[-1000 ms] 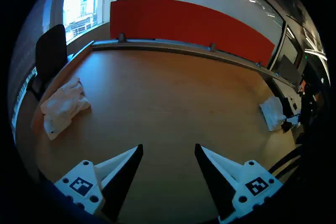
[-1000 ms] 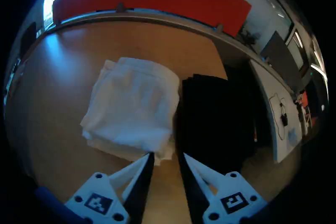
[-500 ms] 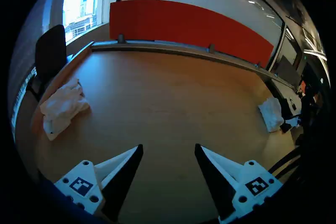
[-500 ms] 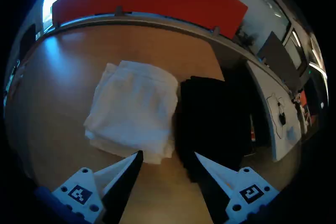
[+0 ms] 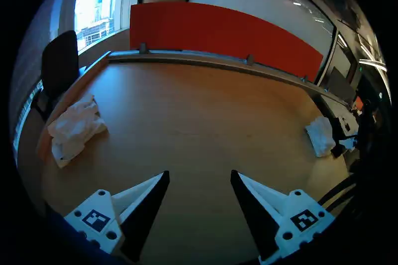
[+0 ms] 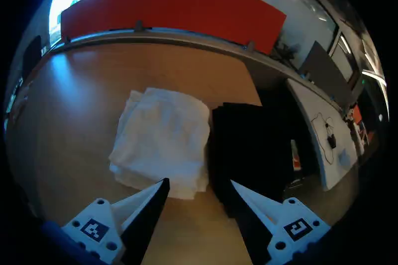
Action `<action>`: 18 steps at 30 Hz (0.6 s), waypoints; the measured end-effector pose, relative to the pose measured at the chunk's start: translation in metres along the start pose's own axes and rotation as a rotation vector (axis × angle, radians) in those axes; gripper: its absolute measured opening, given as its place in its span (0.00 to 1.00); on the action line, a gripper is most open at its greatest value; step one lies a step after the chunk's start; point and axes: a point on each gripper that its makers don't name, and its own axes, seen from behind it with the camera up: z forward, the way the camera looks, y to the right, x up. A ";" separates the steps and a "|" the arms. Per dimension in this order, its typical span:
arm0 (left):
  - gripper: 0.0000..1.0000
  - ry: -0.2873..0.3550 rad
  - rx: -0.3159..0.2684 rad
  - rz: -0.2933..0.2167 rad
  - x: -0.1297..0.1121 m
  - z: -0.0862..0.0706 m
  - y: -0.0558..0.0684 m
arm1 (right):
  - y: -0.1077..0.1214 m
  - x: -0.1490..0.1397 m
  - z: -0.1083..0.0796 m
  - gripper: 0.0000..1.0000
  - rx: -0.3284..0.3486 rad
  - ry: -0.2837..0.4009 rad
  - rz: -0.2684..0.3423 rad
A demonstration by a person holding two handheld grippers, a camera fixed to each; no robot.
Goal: Fold towel
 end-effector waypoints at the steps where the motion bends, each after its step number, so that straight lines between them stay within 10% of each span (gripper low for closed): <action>1: 0.91 0.001 -0.001 0.001 0.000 0.000 0.000 | 0.000 0.002 -0.001 0.84 -0.004 0.011 0.003; 18: 0.91 0.015 -0.007 0.011 0.004 -0.002 0.002 | -0.006 0.057 -0.038 0.84 -0.061 0.339 0.123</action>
